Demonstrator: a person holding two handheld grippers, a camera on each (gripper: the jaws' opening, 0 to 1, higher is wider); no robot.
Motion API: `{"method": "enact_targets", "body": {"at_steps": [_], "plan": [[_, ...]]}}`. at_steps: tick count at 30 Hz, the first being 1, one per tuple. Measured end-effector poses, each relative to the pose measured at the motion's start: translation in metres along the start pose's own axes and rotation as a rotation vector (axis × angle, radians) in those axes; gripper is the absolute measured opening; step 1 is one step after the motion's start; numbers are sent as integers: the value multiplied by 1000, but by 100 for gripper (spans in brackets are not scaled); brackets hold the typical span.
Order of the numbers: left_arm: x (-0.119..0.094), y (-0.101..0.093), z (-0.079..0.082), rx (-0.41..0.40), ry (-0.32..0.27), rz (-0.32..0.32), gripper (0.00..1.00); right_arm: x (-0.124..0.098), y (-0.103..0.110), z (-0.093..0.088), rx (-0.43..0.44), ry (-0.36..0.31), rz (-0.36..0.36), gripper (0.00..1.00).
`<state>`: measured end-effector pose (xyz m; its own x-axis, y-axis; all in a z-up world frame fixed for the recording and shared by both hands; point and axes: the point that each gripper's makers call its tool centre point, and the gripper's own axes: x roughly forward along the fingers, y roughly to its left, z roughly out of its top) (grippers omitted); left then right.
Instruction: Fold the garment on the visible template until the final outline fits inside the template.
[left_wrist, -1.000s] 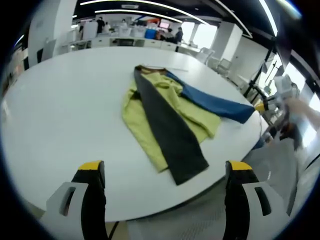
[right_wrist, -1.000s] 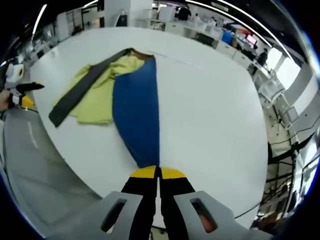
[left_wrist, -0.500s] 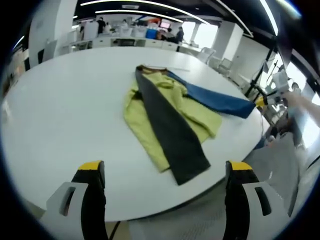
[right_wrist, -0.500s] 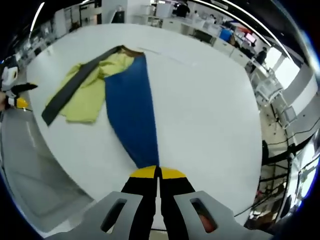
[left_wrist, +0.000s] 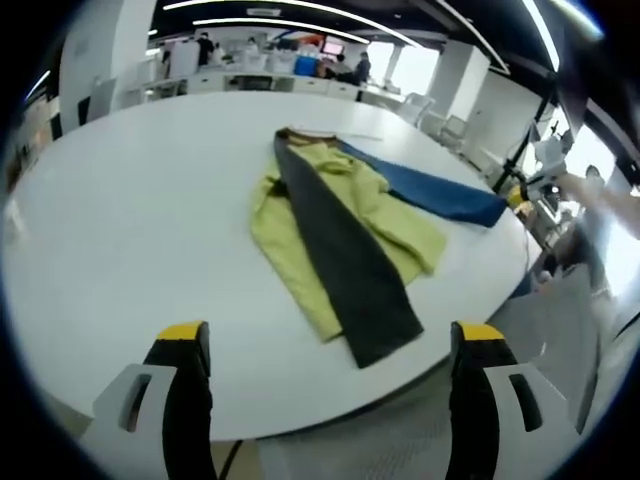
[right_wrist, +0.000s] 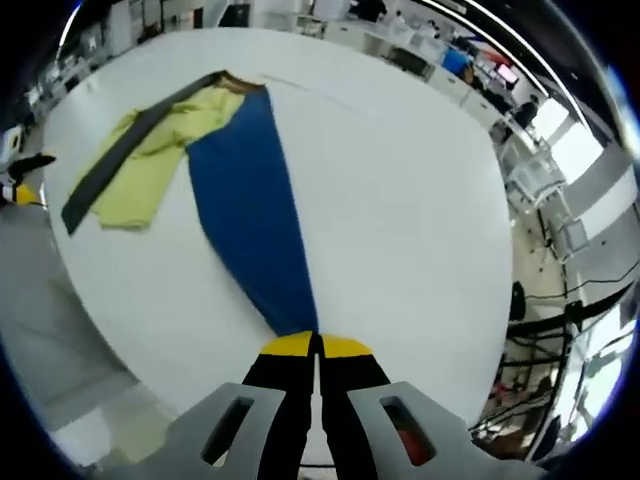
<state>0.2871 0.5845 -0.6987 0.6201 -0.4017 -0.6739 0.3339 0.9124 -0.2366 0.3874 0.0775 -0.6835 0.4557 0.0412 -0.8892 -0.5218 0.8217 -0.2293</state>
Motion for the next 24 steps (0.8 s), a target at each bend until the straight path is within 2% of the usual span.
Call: {"method": "enact_targets", "body": {"at_steps": [13, 24], "plan": [[4, 2, -8, 12, 51, 18, 96, 32, -34, -7, -24, 67, 10, 2], [6, 5, -13, 11, 82, 32, 96, 46, -54, -6, -2, 90, -5, 2]]}}
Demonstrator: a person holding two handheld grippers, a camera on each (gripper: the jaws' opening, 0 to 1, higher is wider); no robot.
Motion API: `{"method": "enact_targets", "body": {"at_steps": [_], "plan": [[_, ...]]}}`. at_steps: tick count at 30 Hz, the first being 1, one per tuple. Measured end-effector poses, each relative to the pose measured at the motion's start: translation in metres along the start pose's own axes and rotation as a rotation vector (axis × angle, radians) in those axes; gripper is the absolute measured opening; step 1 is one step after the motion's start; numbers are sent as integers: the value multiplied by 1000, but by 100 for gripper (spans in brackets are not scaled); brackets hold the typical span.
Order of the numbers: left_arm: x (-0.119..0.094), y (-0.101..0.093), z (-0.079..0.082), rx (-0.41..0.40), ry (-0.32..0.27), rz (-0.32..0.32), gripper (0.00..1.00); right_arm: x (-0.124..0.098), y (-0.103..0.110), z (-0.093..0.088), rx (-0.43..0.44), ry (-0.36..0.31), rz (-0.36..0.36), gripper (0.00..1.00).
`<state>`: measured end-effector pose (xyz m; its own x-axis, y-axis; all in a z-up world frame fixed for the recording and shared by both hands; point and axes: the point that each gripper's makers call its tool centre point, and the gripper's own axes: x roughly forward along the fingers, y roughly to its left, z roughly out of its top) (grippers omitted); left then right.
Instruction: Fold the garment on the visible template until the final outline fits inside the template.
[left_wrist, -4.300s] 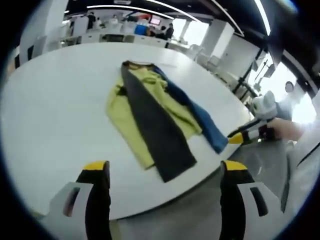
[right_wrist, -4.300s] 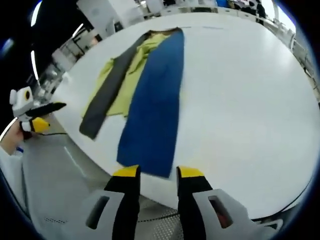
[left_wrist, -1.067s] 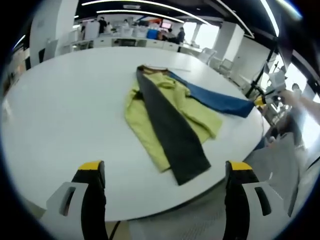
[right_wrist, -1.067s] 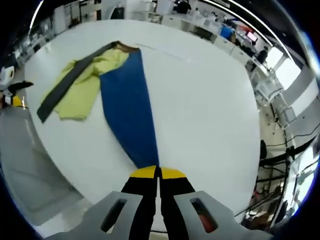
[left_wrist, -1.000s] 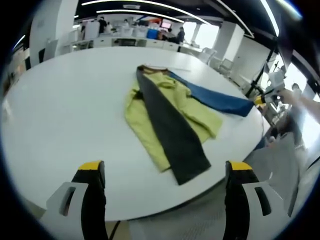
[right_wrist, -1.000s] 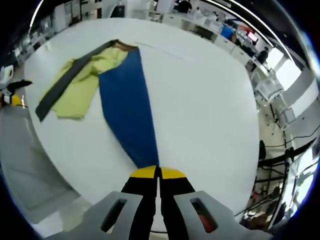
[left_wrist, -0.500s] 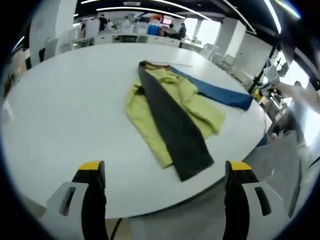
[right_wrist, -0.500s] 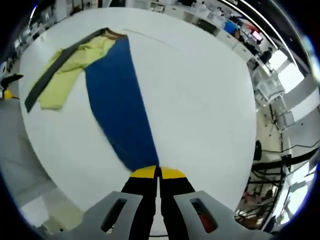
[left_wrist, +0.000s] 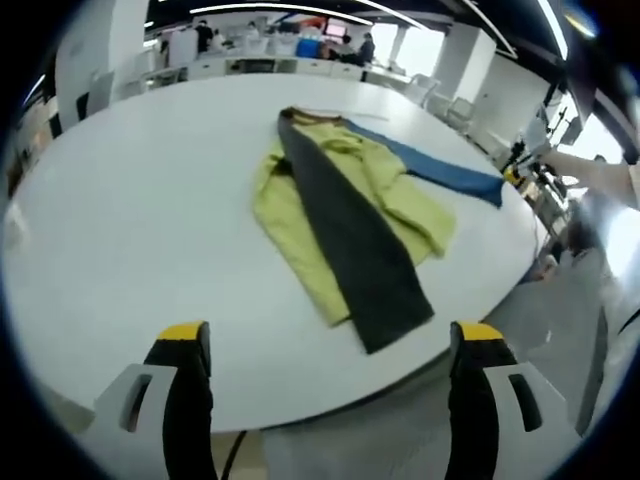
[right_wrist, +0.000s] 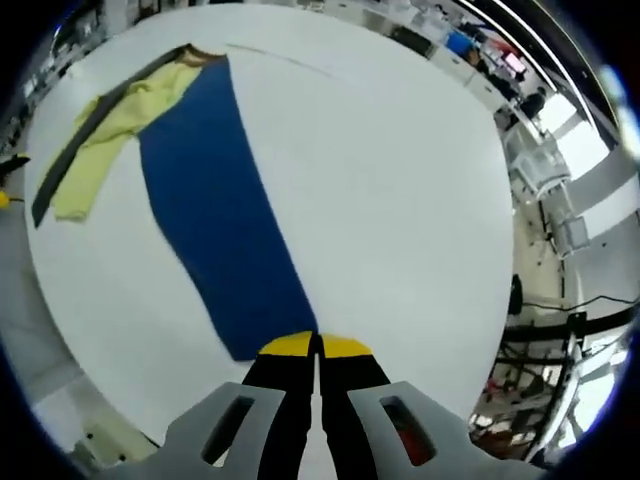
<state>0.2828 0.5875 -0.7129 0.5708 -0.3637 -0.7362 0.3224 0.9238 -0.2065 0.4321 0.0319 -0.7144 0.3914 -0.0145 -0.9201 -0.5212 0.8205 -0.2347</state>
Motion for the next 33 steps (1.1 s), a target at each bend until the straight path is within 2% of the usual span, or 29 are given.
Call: {"method": "enact_targets", "body": {"at_steps": [16, 17, 19, 26, 29, 33], "plan": [[2, -1, -2, 0, 19, -2, 94, 18, -54, 18, 44, -12, -60, 2], [2, -2, -2, -1, 17, -5, 94, 19, -55, 18, 45, -12, -60, 2], [0, -3, 7, 8, -28, -6, 94, 23, -62, 20, 46, -11, -60, 2], [0, 1, 8, -17, -41, 7, 97, 36, -80, 27, 46, -6, -62, 2], [1, 3, 6, -21, -31, 18, 97, 44, -84, 27, 47, 8, -50, 2], [1, 5, 5, -23, -20, 28, 97, 51, -82, 19, 56, 58, -13, 2]]}}
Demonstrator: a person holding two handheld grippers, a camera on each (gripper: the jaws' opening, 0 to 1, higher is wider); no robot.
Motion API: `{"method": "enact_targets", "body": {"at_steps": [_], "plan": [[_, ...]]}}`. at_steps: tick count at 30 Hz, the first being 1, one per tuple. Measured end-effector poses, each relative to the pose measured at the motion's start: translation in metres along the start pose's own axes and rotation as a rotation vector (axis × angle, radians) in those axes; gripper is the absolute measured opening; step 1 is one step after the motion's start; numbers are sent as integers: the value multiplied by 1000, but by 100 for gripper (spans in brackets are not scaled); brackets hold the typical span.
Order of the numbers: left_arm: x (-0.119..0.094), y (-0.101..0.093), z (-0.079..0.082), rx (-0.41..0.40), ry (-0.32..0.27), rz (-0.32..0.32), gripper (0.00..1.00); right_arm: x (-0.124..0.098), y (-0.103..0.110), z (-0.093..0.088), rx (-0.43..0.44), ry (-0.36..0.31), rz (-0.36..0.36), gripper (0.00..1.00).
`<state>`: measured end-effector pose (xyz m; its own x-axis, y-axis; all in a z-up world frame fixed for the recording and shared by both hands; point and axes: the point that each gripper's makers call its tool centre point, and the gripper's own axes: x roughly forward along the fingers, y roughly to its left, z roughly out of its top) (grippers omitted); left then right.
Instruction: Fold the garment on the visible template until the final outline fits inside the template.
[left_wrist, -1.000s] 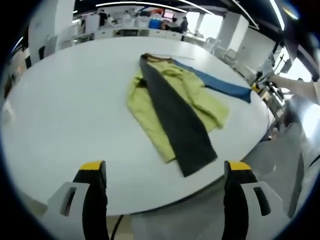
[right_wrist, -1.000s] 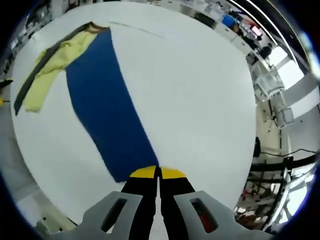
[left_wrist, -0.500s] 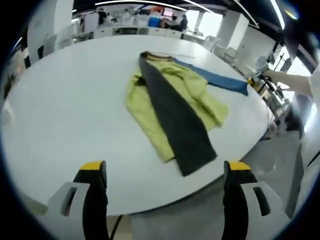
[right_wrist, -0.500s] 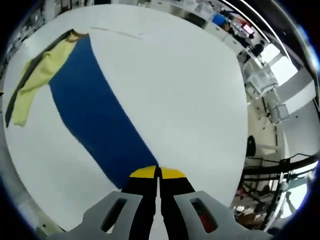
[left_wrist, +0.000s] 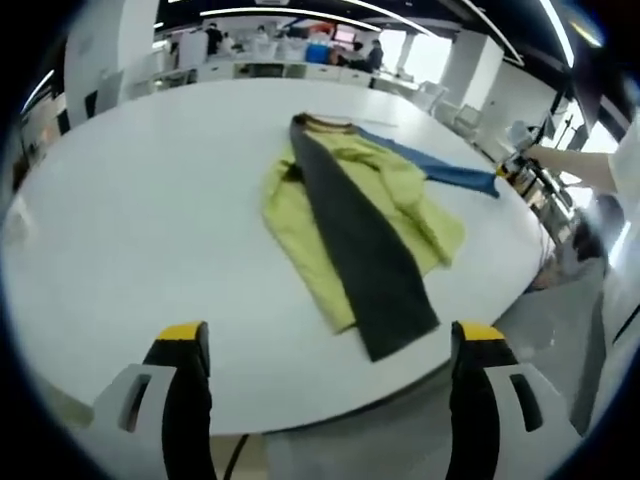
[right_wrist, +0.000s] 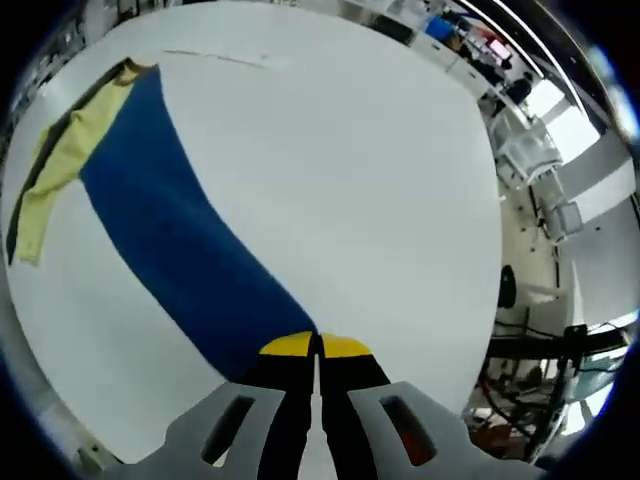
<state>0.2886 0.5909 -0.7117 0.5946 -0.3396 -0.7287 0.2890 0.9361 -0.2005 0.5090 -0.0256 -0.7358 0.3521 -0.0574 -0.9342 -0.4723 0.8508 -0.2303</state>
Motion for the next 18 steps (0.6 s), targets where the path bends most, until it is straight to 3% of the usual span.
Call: {"method": "enact_targets", "body": {"at_steps": [18], "plan": [[3, 2, -4, -2, 22, 15, 97, 14, 0, -19, -52, 89, 21, 2]]}}
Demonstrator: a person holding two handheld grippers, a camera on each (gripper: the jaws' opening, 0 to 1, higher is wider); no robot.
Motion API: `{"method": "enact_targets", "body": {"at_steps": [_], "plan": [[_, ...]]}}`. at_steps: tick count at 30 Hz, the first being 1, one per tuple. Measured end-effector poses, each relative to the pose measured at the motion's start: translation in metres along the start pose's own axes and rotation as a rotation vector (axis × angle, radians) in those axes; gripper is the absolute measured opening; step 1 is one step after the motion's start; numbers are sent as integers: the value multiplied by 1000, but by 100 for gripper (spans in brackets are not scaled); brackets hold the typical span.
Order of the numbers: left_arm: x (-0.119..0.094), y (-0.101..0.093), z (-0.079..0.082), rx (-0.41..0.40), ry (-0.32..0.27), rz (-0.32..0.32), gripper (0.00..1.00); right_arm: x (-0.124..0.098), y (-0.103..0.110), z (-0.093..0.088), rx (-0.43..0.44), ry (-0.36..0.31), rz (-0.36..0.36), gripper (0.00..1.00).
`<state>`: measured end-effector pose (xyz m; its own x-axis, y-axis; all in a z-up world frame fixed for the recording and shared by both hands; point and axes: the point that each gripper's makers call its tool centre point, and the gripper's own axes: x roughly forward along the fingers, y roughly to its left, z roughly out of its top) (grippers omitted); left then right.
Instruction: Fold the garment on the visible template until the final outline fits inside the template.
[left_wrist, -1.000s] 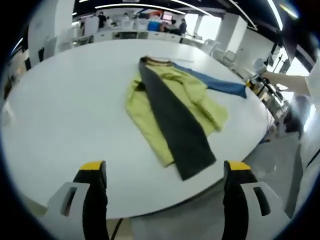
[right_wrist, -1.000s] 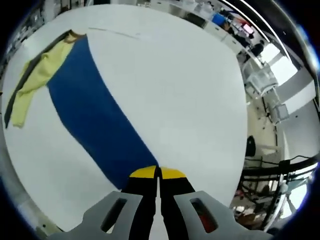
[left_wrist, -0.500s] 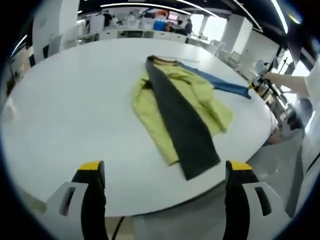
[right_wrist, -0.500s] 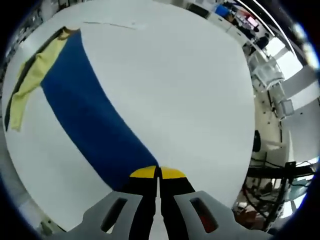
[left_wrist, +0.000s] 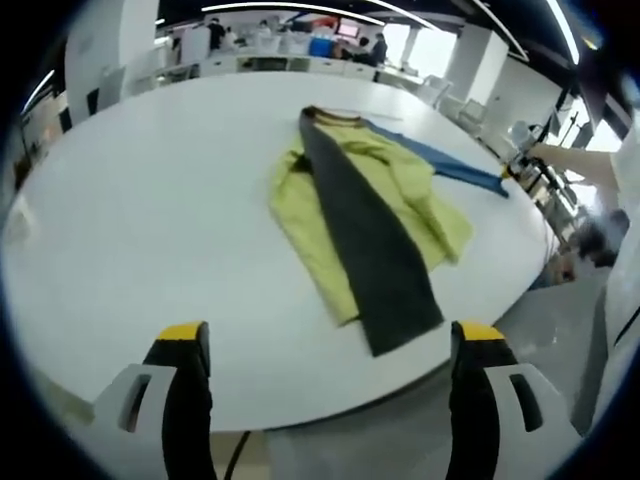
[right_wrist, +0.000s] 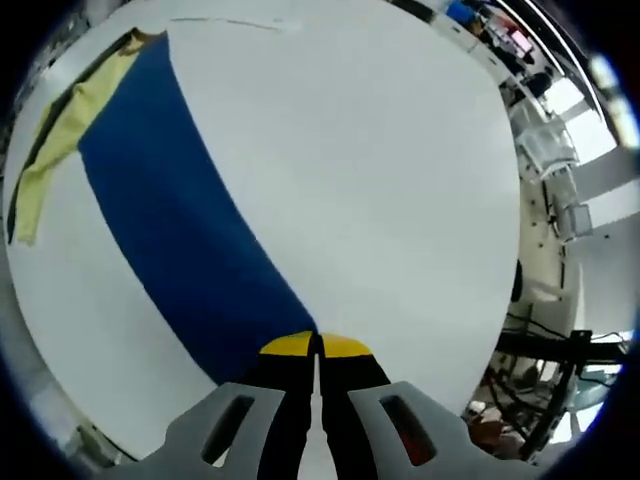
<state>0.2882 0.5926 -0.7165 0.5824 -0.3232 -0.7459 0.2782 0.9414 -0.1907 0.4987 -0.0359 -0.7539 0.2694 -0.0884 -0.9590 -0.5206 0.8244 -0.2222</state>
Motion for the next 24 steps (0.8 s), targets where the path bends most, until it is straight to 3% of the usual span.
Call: {"method": "enact_targets", "body": {"at_steps": [24], "plan": [[0, 1, -1, -2, 3, 5, 97, 13, -6, -8, 18, 16, 0, 2]]}}
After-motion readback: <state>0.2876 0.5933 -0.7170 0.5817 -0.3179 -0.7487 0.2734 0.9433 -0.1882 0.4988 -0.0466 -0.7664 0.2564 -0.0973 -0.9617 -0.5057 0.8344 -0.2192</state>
